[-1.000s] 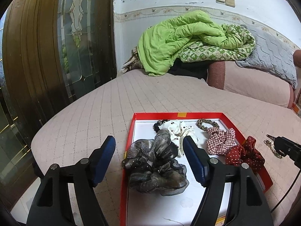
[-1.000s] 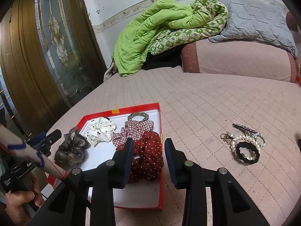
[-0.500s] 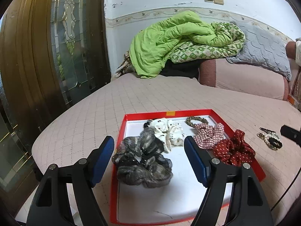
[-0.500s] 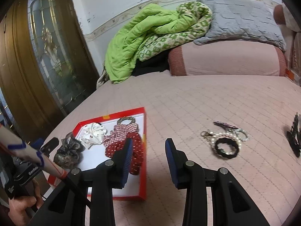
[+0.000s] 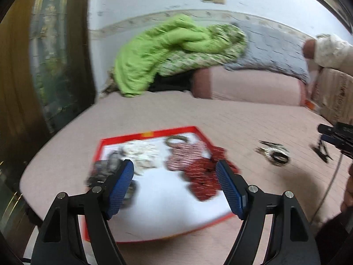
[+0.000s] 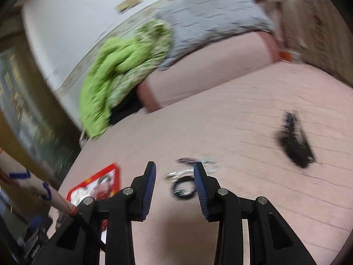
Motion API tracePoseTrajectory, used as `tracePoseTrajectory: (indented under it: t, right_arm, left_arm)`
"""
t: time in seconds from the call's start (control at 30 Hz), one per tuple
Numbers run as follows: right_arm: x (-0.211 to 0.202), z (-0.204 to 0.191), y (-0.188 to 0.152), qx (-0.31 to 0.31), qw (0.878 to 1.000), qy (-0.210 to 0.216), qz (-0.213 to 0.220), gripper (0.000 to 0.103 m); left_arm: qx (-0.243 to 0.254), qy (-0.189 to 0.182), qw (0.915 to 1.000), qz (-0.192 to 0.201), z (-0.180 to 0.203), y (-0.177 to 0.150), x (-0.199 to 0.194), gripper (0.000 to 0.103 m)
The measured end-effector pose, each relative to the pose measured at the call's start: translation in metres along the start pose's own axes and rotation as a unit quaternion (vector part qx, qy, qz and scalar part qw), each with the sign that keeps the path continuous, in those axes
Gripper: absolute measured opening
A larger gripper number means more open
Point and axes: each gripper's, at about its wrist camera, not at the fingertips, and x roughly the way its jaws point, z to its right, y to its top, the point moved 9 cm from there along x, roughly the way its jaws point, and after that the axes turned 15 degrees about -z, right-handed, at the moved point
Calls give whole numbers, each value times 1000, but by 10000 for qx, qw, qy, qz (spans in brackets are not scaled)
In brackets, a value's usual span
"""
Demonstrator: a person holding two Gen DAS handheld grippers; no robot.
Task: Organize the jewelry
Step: 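Grasp the black hair tie with the left gripper while the right grasps the pearl bracelet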
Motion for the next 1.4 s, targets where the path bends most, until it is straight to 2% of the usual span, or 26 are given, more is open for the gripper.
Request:
tracePoseTrajectory:
  t: [0.13, 0.2, 0.3, 0.4, 0.47, 0.53, 0.6, 0.73, 0.87, 0.93, 0.97, 1.0, 1.03, 1.1, 1.17, 1.27, 1.3, 1.4]
  right_arm:
    - [-6, 39, 5, 477, 9987, -155, -27, 39]
    - [-3, 52, 3, 769, 9969, -77, -159, 39]
    - [3, 58, 1, 926, 9952, -18, -308, 39]
    - [2, 57, 2, 899, 9955, -3, -300, 39]
    - [4, 56, 0, 898, 9954, 14, -327, 39]
    - [6, 55, -1, 879, 9954, 63, -369, 39]
    - [7, 54, -1, 877, 9954, 90, -384, 39]
    - [10, 58, -2, 975, 9941, 184, -446, 39]
    - [15, 59, -3, 1029, 9930, 255, -525, 39]
    - [17, 59, -3, 1039, 9926, 286, -556, 39]
    - [18, 58, -3, 1047, 9924, 305, -568, 39]
    - [19, 58, -3, 1065, 9920, 329, -590, 39]
    - [20, 59, -3, 1085, 9917, 344, -606, 39]
    - [21, 61, -3, 1140, 9909, 363, -614, 39]
    - [21, 64, -2, 1227, 9898, 398, -603, 39]
    - [21, 67, -2, 1328, 9883, 437, -608, 39]
    - [21, 67, -3, 1322, 9883, 445, -619, 39]
    - [24, 62, -3, 1254, 9885, 471, -700, 39]
  left_arm:
    - [280, -659, 9964, -445, 45, 3, 17, 76]
    - [390, -866, 9934, -637, 66, 4, 25, 76]
    - [506, -1395, 9837, -1012, 105, 10, 42, 76]
    - [455, -1956, 9684, -1477, 142, 19, 63, 76]
    - [405, -2148, 9610, -1696, 160, 24, 78, 76]
    - [379, -2200, 9560, -1902, 176, 29, 96, 70]
    - [308, -2271, 9514, -2057, 184, 34, 112, 54]
    - [114, -2367, 9396, -2468, 196, 37, 147, 52]
    - [33, -2471, 9314, -2673, 208, 40, 167, 52]
    - [105, -2441, 9307, -2723, 215, 39, 174, 52]
    - [172, -2424, 9296, -2770, 220, 37, 177, 46]
    - [241, -2438, 9274, -2828, 224, 32, 178, 34]
    - [318, -2437, 9259, -2869, 227, 27, 178, 30]
    - [499, -2385, 9270, -2853, 232, 13, 173, 10]
    - [568, -2444, 9273, -2777, 231, 2, 163, 10]
    - [746, -2414, 9327, -2574, 221, -11, 146, 10]
    - [769, -2424, 9320, -2584, 217, -15, 143, 7]
    - [741, -2508, 9292, -2613, 203, -28, 131, 6]
